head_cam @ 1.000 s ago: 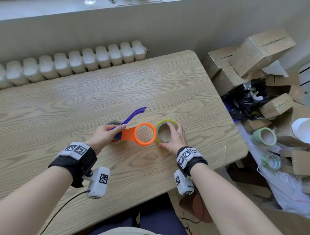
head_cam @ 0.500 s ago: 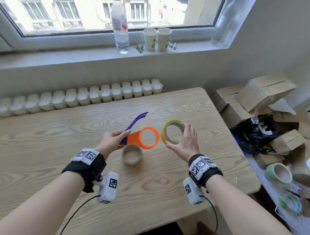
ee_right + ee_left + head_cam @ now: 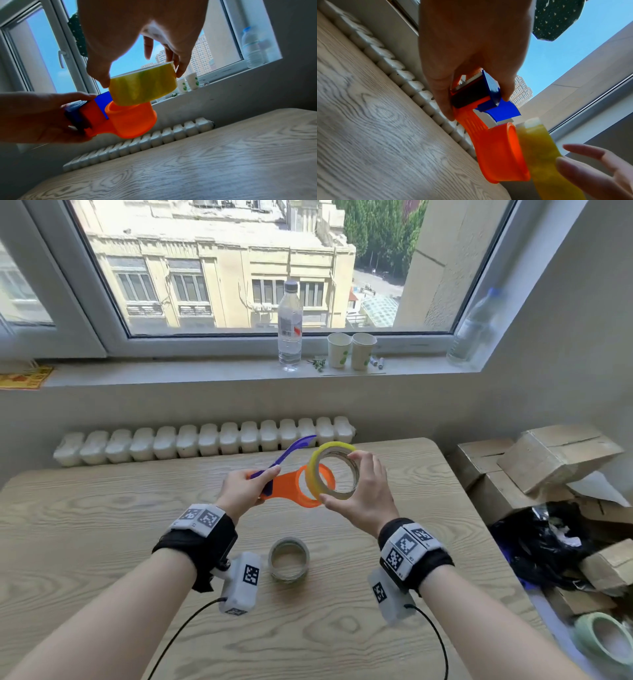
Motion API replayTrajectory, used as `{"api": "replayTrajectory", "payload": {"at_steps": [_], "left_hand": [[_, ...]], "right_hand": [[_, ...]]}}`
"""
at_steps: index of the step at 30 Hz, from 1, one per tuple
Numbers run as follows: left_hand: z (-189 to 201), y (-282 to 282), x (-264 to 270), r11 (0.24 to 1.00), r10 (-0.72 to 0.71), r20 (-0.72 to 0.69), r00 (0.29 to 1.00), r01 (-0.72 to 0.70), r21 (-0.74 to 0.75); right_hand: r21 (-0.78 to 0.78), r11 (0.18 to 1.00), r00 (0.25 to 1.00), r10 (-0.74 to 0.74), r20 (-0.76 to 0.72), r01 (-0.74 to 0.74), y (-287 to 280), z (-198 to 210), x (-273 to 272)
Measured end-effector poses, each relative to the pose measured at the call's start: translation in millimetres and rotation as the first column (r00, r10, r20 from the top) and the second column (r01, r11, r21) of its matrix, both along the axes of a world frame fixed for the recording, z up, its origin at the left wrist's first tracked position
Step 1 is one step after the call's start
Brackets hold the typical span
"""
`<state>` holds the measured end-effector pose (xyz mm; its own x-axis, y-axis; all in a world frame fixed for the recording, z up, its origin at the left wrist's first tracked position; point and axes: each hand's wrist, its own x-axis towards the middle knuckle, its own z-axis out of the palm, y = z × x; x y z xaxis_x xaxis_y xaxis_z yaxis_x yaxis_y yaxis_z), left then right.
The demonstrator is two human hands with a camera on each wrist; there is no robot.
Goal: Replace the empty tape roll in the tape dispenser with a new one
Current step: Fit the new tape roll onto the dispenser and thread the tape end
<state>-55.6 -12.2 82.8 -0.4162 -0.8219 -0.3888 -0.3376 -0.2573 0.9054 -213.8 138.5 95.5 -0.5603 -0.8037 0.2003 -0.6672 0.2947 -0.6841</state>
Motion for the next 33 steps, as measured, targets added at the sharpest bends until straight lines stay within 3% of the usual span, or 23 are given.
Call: {"api": "replayTrajectory", "payload": {"at_steps": [17, 23, 33], "left_hand": [[23, 1, 9, 0.995, 0.018, -0.037, 0.999, -0.021, -0.097], [22, 1, 8, 0.994, 0.11, -0.108, 0.988, -0.109, 0.013], [25, 3, 13, 0.999, -0.004, -0.125, 0.992, 0.008, 0.034]], "right_hand": [[0.074, 0.989, 0.992, 0.129, -0.014, -0.127, -29, 0, 17], [0.142, 0.978, 0.985, 0.165, -0.051, -0.156, -26, -8, 20], [0.129, 0.982, 0.99, 0.141, -0.011, -0.138, -28, -8, 22]]}}
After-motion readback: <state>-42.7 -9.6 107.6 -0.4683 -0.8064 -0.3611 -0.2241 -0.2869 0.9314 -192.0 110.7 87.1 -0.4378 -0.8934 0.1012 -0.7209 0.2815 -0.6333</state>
